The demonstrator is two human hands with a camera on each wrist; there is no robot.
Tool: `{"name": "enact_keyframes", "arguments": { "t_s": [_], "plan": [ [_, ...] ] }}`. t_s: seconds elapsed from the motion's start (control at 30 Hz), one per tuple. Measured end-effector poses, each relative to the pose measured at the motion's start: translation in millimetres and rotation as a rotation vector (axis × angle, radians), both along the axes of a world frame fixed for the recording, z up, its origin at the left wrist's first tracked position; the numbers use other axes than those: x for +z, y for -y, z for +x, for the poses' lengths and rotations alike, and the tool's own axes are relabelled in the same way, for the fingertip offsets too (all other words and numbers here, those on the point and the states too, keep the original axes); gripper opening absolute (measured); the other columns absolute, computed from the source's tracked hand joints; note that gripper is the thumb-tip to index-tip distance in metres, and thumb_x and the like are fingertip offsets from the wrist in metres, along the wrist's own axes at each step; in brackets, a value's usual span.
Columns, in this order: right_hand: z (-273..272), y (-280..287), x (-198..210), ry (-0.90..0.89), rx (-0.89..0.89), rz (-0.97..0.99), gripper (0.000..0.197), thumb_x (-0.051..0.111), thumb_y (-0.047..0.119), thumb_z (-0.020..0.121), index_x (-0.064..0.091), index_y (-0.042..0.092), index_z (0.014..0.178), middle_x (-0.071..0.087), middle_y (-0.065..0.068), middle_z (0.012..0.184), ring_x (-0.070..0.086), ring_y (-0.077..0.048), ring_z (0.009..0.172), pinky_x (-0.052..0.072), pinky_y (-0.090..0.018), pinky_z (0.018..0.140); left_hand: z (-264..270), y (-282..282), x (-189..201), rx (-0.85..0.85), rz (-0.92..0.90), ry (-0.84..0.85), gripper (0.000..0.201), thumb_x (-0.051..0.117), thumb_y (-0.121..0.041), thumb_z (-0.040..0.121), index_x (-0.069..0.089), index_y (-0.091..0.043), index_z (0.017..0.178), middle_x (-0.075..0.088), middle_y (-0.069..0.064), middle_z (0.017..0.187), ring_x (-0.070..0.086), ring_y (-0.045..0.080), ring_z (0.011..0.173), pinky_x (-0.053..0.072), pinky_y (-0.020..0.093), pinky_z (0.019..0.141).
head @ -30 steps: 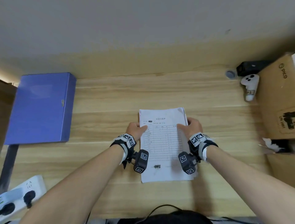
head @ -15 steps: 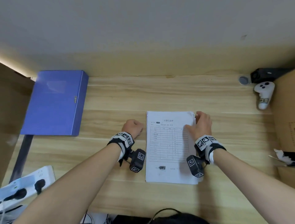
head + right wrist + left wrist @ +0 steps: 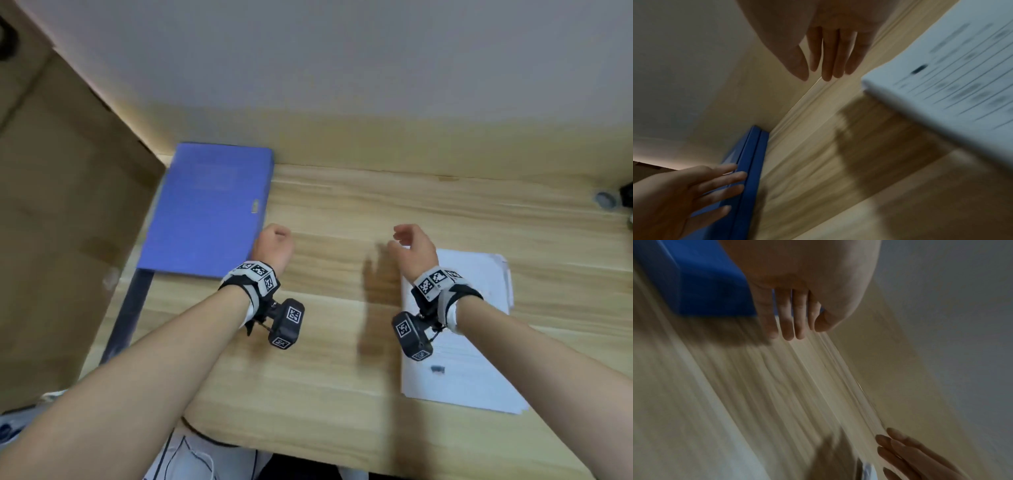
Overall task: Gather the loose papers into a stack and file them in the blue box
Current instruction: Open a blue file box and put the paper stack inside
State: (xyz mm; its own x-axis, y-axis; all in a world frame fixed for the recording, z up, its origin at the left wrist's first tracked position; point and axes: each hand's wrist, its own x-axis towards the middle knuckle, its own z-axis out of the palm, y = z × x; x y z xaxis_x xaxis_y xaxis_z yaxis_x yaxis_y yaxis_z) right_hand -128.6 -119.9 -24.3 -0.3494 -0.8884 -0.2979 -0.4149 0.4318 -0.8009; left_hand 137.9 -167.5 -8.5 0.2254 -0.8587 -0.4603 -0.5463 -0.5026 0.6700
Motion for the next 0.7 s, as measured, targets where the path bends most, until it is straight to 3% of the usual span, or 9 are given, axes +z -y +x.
{"name": "enact_keyframes", "arguments": {
  "t_s": [0.07,0.17,0.3,0.47,0.57,0.7],
  "plan": [
    [37,15,0,0.036,0.001,0.007,0.023,0.059,0.018,0.087,0.060,0.023,0.109,0.066,0.003,0.104,0.062,-0.018,0.102,0.048,-0.039,0.097,36,8,5,0.009,-0.046,0.019,0.017,0.053,-0.022,0.080,0.061,-0.033,0.090,0.073,-0.002,0.103,0.068,0.025,0.094,0.055,0.040,0.086],
    [87,36,-1,0.093,0.031,0.030,0.022,0.058,0.017,0.087,0.062,0.022,0.109,0.066,0.002,0.102,0.063,-0.020,0.100,0.050,-0.035,0.093,88,21,11,0.063,-0.112,0.024,0.027,0.053,-0.017,0.085,0.063,-0.019,0.110,0.070,0.002,0.111,0.066,0.026,0.093,0.055,0.041,0.086],
    [141,63,-4,0.145,0.098,0.069,0.025,0.057,0.016,0.089,0.064,0.016,0.113,0.067,-0.003,0.105,0.064,-0.025,0.101,0.046,-0.028,0.083,149,33,11,0.132,-0.180,0.084,0.032,0.057,-0.013,0.087,0.061,-0.014,0.119,0.065,0.005,0.121,0.062,0.025,0.110,0.049,0.039,0.096],
    [197,86,-14,0.174,0.218,0.153,0.033,0.058,0.019,0.091,0.063,0.013,0.122,0.066,-0.005,0.121,0.061,-0.021,0.112,0.044,-0.030,0.101,206,47,4,0.111,-0.171,0.267,0.052,0.059,-0.013,0.088,0.049,-0.010,0.139,0.045,0.009,0.145,0.041,0.028,0.136,0.034,0.037,0.112],
    [222,96,-17,0.220,0.245,0.185,0.043,0.059,0.019,0.091,0.056,0.007,0.132,0.063,-0.008,0.124,0.059,-0.021,0.114,0.043,-0.030,0.104,225,51,-4,0.079,-0.101,0.288,0.061,0.057,-0.015,0.090,0.039,-0.010,0.148,0.035,0.008,0.156,0.033,0.027,0.144,0.029,0.039,0.117],
    [246,100,-23,0.214,0.292,0.221,0.039,0.060,0.016,0.088,0.061,0.007,0.126,0.065,-0.004,0.112,0.060,-0.023,0.108,0.045,-0.039,0.105,234,52,-15,0.100,-0.081,0.241,0.067,0.056,-0.016,0.090,0.032,-0.014,0.153,0.031,0.005,0.159,0.031,0.025,0.146,0.029,0.041,0.118]
  ]
}}
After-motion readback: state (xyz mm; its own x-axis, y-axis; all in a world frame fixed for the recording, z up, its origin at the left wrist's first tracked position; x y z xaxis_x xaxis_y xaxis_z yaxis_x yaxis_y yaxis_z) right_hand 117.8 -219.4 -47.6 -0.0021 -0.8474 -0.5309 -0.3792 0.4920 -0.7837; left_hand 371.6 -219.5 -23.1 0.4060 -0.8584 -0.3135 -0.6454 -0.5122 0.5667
